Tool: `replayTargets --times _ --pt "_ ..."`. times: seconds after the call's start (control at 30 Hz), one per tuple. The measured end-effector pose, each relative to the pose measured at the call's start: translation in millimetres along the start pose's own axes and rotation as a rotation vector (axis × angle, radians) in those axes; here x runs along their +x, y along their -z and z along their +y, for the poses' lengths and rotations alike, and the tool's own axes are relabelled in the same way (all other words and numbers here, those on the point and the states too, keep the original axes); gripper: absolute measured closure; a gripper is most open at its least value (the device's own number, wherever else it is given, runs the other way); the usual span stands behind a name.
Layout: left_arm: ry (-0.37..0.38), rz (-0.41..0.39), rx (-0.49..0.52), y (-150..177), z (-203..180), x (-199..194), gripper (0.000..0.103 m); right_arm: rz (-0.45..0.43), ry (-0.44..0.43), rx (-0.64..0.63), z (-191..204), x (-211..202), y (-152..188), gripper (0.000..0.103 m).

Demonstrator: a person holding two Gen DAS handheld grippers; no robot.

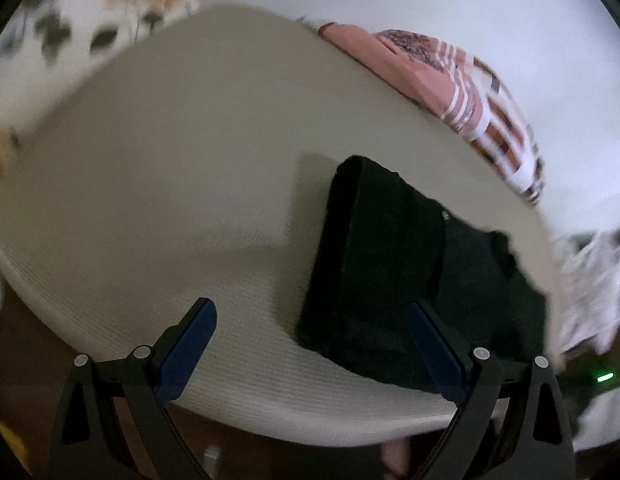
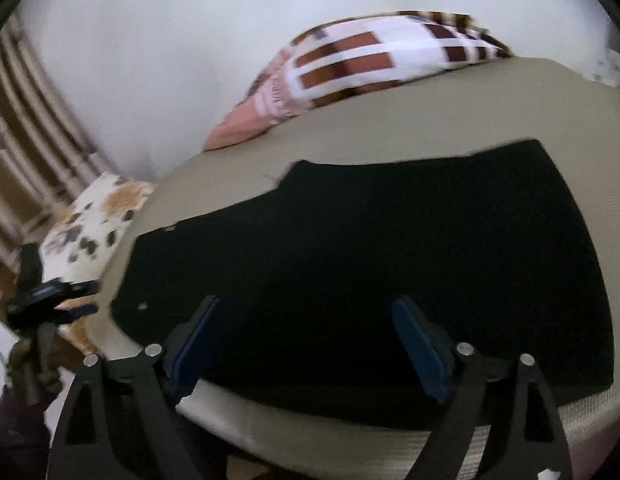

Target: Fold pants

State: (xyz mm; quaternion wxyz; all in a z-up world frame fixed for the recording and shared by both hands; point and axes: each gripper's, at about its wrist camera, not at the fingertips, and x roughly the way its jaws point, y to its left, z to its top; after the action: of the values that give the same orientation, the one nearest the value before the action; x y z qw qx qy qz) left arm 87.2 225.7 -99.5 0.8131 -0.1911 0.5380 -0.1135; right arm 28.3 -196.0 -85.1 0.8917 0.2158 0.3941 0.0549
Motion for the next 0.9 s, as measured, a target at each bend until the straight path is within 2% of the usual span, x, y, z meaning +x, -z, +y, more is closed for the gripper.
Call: replayTargets --times 0.1,0.23,0.33,0.43,0.5,0.6,0.9 --pt "0.082 0.053 -0.054 3 7 9 0.007 0.034 0.017 0.037 -4 11 3 0.018" --pt "0.087 0.132 -0.021 9 -3 27 0.007 0.024 0.018 0.023 -4 14 3 0.015" --pt "0.121 0.175 -0.003 13 -11 36 0.007 0.033 0.016 0.009 -1 16 2 0.008" --pt "0.135 0.187 0.022 13 -16 42 0.007 0.038 0.014 0.001 1 17 2 0.006" --pt "0.187 0.205 0.022 11 -19 47 0.007 0.041 0.016 -0.003 3 17 3 0.004" --pt "0.219 0.219 0.025 8 -17 49 0.007 0.046 0.018 -0.012 5 18 4 0.001" --pt "0.354 0.235 0.11 -7 -10 55 0.007 0.052 0.035 -0.025 8 21 4 0.0"
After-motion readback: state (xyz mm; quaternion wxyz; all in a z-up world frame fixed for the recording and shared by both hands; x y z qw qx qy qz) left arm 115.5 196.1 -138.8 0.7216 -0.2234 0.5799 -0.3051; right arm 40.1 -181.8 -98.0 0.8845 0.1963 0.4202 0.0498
